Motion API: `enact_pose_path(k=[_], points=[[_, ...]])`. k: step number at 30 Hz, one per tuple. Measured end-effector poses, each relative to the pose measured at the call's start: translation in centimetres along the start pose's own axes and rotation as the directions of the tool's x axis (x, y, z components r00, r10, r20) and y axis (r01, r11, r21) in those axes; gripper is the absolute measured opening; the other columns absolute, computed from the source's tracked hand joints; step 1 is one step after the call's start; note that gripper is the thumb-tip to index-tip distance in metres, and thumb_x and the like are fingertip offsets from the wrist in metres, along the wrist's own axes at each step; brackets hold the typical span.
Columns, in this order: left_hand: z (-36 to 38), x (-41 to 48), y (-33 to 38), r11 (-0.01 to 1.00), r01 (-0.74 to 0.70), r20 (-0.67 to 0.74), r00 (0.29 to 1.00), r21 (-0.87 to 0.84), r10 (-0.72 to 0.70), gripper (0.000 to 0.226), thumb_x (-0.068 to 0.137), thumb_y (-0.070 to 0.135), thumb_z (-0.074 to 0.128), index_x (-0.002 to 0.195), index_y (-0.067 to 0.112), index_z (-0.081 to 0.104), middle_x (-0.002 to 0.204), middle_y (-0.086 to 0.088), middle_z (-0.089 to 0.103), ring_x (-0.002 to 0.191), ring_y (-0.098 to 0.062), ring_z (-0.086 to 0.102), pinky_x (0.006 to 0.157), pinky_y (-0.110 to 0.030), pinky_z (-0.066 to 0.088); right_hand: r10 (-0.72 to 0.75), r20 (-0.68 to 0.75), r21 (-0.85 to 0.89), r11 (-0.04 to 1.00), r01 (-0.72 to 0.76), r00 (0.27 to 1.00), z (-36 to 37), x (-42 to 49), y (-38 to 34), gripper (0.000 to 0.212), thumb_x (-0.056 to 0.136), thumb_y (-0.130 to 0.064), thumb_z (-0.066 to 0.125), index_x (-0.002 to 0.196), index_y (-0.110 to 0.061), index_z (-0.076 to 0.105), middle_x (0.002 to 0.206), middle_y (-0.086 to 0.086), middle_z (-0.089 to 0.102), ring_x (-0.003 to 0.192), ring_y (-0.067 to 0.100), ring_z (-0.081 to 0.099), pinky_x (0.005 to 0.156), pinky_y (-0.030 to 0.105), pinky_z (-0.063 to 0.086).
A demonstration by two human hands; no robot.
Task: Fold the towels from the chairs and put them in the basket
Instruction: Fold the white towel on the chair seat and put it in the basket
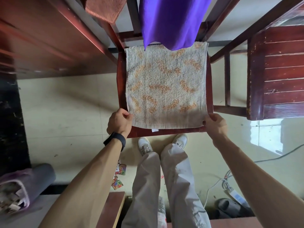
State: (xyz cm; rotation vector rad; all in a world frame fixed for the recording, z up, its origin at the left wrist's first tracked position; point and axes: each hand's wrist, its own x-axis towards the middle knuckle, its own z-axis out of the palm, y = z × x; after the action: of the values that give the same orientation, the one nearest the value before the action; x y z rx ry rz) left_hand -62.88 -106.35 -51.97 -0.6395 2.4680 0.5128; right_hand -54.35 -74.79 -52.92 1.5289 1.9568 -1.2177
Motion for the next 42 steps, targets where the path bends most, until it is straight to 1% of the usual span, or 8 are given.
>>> enact_pose_path(k=[7, 11, 20, 24, 33, 36, 39, 42], points=[[-1.3, -0.7, -0.8, 0.915, 0.111, 0.145, 0.988, -0.387, -0.059, 0.020, 0.088, 0.039, 0.072, 0.093, 0.021, 0.066, 0.093, 0.004, 0.069, 0.084, -0.017, 0.064, 0.080, -0.032, 0.054, -0.001, -0.044, 0.117, 0.993, 0.006, 0.999, -0.9, -1.4, -1.3, 0.013, 0.086, -0.033, 0.060, 0.094, -0.026, 0.068, 0.091, 0.003, 0.074, 0.084, 0.029, 0.073, 0.077, 0.048, 0.062], [-2.1, -1.2, -1.7, 0.816, 0.210, 0.181, 0.975, -0.538, -0.131, 0.023, 0.093, 0.028, 0.067, 0.106, 0.011, 0.060, 0.101, -0.002, 0.068, 0.074, -0.013, 0.061, 0.064, -0.030, 0.053, 0.021, -0.076, 0.169, 0.986, -0.008, 0.997, -1.4, -2.1, -0.9, 0.016, 0.090, -0.027, 0.062, 0.101, -0.017, 0.067, 0.093, 0.009, 0.074, 0.085, 0.028, 0.073, 0.069, 0.038, 0.061], [-1.3, -0.7, -1.4, 0.818, 0.332, 0.381, 0.912, -0.470, -0.151, 0.013, 0.099, 0.029, 0.059, 0.103, 0.019, 0.064, 0.089, 0.002, 0.062, 0.067, -0.016, 0.061, 0.060, -0.025, 0.049, 0.023, -0.112, 0.105, 0.994, -0.011, 0.993, -0.6, -1.6, 0.7, 0.029, 0.090, -0.034, 0.064, 0.109, -0.013, 0.068, 0.093, 0.004, 0.073, 0.085, 0.024, 0.069, 0.078, 0.041, 0.058], [-0.8, -0.8, -0.7, 0.815, 0.337, 0.422, 0.898, -0.472, -0.127, 0.015, 0.100, 0.037, 0.055, 0.094, 0.024, 0.060, 0.088, 0.005, 0.059, 0.073, -0.021, 0.068, 0.062, -0.026, 0.049, -0.003, -0.216, -0.101, 0.995, -0.019, 0.976, -0.9, -1.1, 0.9, 0.045, 0.087, -0.038, 0.070, 0.123, -0.016, 0.056, 0.111, 0.002, 0.059, 0.098, 0.021, 0.056, 0.088, 0.034, 0.046], [-1.3, -1.3, -1.8, 0.874, 0.315, 0.441, 0.888, -0.371, -0.133, 0.023, 0.093, 0.027, 0.065, 0.111, 0.019, 0.053, 0.103, -0.002, 0.068, 0.087, -0.021, 0.071, 0.064, -0.027, 0.049, -0.035, -0.040, -0.355, 0.935, 0.018, 0.999, 1.8, -2.3, 1.0, 0.028, 0.089, -0.041, 0.067, 0.099, -0.015, 0.069, 0.093, 0.006, 0.069, 0.100, 0.030, 0.064, 0.080, 0.031, 0.044], [-1.3, -1.7, -2.2, 0.899, 0.306, 0.412, 0.897, -0.315, -0.161, 0.011, 0.094, 0.022, 0.063, 0.086, 0.019, 0.055, 0.096, -0.004, 0.073, 0.082, -0.022, 0.070, 0.063, -0.028, 0.046, -0.046, -0.033, -0.387, 0.922, 0.030, 0.998, 2.2, -2.6, 0.7, 0.024, 0.091, -0.039, 0.063, 0.097, -0.016, 0.068, 0.093, 0.007, 0.068, 0.093, 0.029, 0.060, 0.081, 0.031, 0.043], [-1.7, -2.0, -2.5, 0.910, 0.253, 0.340, 0.930, -0.328, -0.137, 0.020, 0.093, 0.025, 0.064, 0.076, 0.028, 0.056, 0.093, -0.003, 0.075, 0.077, -0.020, 0.069, 0.065, -0.026, 0.047, 0.006, -0.027, -0.329, 0.944, -0.014, 1.000, 1.6, -3.0, 0.4, 0.019, 0.087, -0.036, 0.059, 0.093, -0.018, 0.064, 0.087, 0.003, 0.063, 0.086, 0.026, 0.056, 0.081, 0.032, 0.046], [-2.1, -2.0, -2.4, 0.844, 0.269, 0.341, 0.934, -0.464, -0.110, 0.012, 0.094, 0.027, 0.065, 0.092, 0.016, 0.069, 0.092, -0.002, 0.075, 0.071, -0.014, 0.067, 0.060, -0.024, 0.045, 0.054, -0.024, -0.036, 0.998, -0.055, 0.998, 0.1, -2.7, 0.0, 0.025, 0.075, -0.040, 0.056, 0.090, -0.020, 0.059, 0.087, 0.011, 0.072, 0.079, 0.031, 0.070, 0.072, 0.042, 0.060]])
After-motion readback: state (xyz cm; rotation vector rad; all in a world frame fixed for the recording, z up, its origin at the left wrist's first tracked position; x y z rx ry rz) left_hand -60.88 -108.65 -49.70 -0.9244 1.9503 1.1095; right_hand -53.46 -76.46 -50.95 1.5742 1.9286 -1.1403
